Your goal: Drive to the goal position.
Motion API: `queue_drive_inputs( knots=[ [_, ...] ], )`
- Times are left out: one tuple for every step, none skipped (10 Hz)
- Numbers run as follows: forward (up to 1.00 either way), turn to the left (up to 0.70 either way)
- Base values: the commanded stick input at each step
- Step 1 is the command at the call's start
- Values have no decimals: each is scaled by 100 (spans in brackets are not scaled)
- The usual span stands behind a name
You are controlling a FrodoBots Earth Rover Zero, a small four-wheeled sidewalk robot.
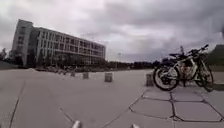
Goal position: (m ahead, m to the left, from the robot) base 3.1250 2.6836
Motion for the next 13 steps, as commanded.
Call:
queue_drive_inputs(
  knots=[
    [70,-1],
    [70,-1],
    [70,-1],
    [70,-1],
    [70,-1],
    [70,-1],
    [70,-1],
    [70,-2],
    [70,-1],
    [70,-1],
    [70,-1],
    [70,-1],
    [70,-1]
  ],
)
